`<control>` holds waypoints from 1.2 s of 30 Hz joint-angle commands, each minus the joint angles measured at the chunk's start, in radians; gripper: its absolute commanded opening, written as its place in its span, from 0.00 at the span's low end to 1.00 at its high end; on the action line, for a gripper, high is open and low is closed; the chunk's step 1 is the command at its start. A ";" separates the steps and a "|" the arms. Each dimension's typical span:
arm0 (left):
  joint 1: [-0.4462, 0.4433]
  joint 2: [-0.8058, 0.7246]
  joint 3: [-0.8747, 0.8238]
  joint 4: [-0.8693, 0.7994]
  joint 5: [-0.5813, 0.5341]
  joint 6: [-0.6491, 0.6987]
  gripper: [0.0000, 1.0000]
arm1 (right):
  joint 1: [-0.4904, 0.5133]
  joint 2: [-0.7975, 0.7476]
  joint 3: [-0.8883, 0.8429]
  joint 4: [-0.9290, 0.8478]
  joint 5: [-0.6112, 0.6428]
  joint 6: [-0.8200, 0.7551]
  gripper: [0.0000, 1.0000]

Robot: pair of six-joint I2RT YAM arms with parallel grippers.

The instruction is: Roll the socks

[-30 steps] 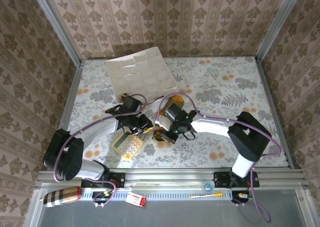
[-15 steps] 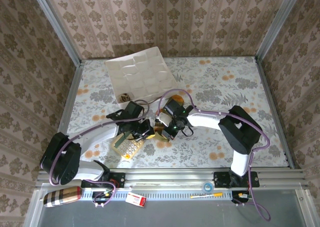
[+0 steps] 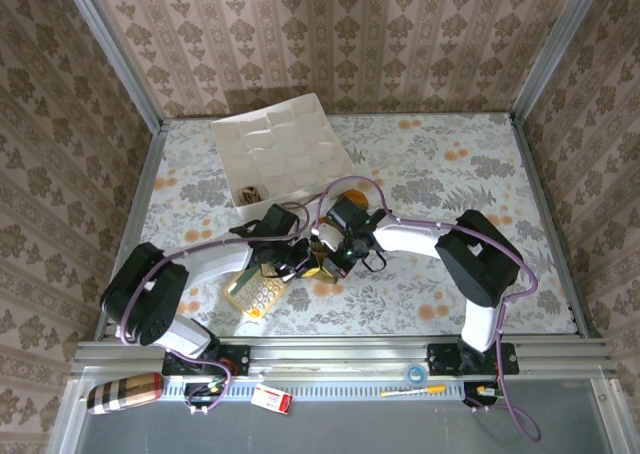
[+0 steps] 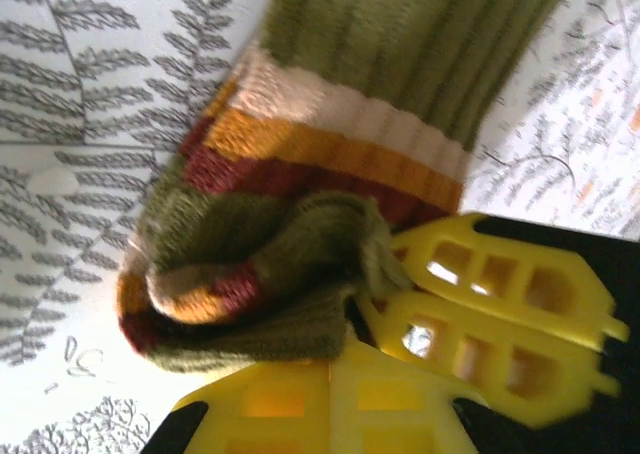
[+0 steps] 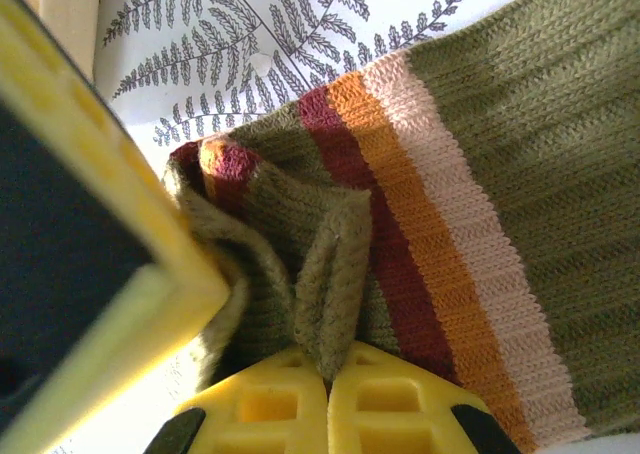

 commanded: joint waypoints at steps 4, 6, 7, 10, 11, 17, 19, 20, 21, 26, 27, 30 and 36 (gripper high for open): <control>0.038 0.068 0.023 0.012 -0.064 -0.030 0.04 | -0.008 -0.035 -0.029 0.033 -0.037 0.009 0.06; 0.050 0.091 0.041 -0.016 -0.076 -0.022 0.04 | -0.008 -0.066 -0.053 0.067 -0.028 0.001 0.14; 0.054 0.104 0.052 -0.036 -0.079 -0.015 0.04 | -0.007 -0.095 -0.075 0.099 -0.013 -0.005 0.21; 0.068 0.136 0.072 -0.087 -0.083 0.003 0.03 | -0.005 -0.218 -0.191 0.252 0.032 -0.051 0.36; 0.071 0.144 0.075 -0.098 -0.083 0.007 0.03 | 0.002 -0.263 -0.234 0.304 0.054 -0.078 0.39; 0.116 0.166 0.076 -0.129 -0.088 0.006 0.03 | 0.117 -0.385 -0.344 0.348 0.251 -0.313 0.49; 0.127 0.176 0.088 -0.131 -0.081 0.009 0.03 | 0.176 -0.368 -0.345 0.343 0.344 -0.384 0.50; 0.131 0.182 0.094 -0.134 -0.077 0.014 0.03 | 0.195 -0.359 -0.347 0.351 0.379 -0.410 0.50; 0.133 0.189 0.103 -0.137 -0.072 0.018 0.03 | 0.218 -0.347 -0.347 0.363 0.418 -0.430 0.50; 0.133 0.213 0.134 -0.157 -0.054 0.036 0.03 | 0.288 -0.265 -0.315 0.439 0.618 -0.564 0.51; 0.134 0.214 0.137 -0.158 -0.053 0.038 0.03 | 0.296 -0.247 -0.305 0.452 0.636 -0.594 0.51; 0.137 0.218 0.141 -0.165 -0.048 0.045 0.03 | 0.305 -0.189 -0.273 0.461 0.677 -0.645 0.50; 0.148 0.216 0.152 -0.173 -0.032 0.061 0.03 | 0.303 -0.072 -0.242 0.542 0.792 -0.656 0.49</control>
